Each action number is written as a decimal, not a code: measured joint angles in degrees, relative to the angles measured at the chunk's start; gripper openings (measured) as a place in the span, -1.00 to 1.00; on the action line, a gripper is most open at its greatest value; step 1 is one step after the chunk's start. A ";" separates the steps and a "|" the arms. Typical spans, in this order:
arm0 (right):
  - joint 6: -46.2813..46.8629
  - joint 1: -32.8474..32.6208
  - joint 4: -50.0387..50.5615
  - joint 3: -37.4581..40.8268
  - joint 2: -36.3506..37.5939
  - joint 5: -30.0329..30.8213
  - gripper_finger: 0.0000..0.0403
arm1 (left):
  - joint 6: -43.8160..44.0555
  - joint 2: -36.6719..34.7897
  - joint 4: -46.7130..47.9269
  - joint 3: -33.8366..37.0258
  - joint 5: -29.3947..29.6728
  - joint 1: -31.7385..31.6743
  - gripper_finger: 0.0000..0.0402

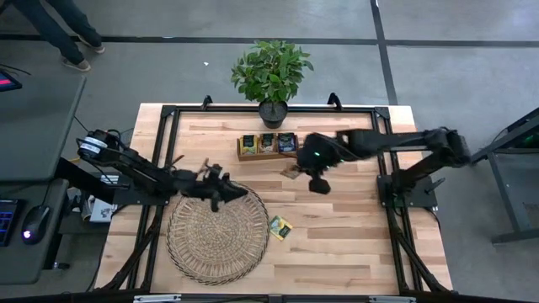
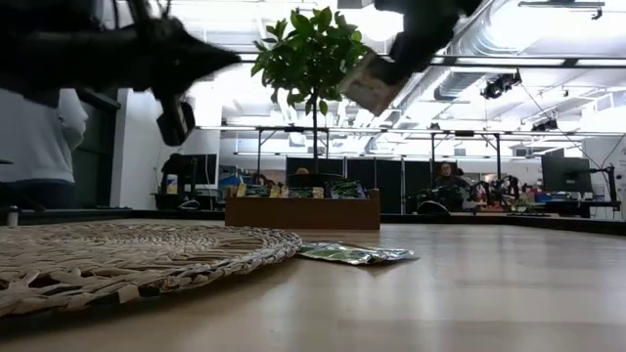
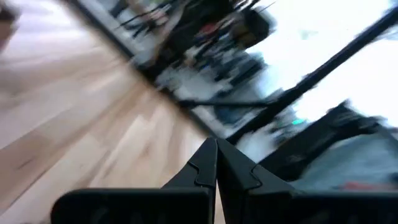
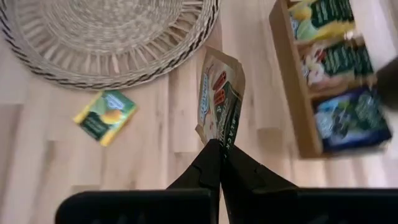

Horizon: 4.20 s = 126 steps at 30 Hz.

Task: Pick & Place Tea
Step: Put the brown tea bag into the middle section of the wooden organizer, then put the yellow tea bag into the left section of the wooden organizer

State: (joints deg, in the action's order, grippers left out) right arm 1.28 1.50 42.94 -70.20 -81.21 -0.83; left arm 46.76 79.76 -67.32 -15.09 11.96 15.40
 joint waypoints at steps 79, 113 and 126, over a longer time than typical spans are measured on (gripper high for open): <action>-15.90 13.60 30.12 -45.23 -43.62 -3.48 -0.63 | 2.58 -0.14 15.33 0.02 -18.33 -4.15 -1.00; 34.47 -13.02 29.16 -45.21 -43.62 -5.47 -1.00 | -11.48 1.10 42.18 -7.72 -27.11 -5.27 -1.00; 67.77 -34.32 13.14 -45.21 -43.62 15.04 -1.00 | -6.97 1.12 44.89 -8.31 -34.53 -5.27 -1.00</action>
State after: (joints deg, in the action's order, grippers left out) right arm 69.05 -32.82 56.09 -115.42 -124.83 14.21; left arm 39.79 80.88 -22.44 -23.40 -22.57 10.13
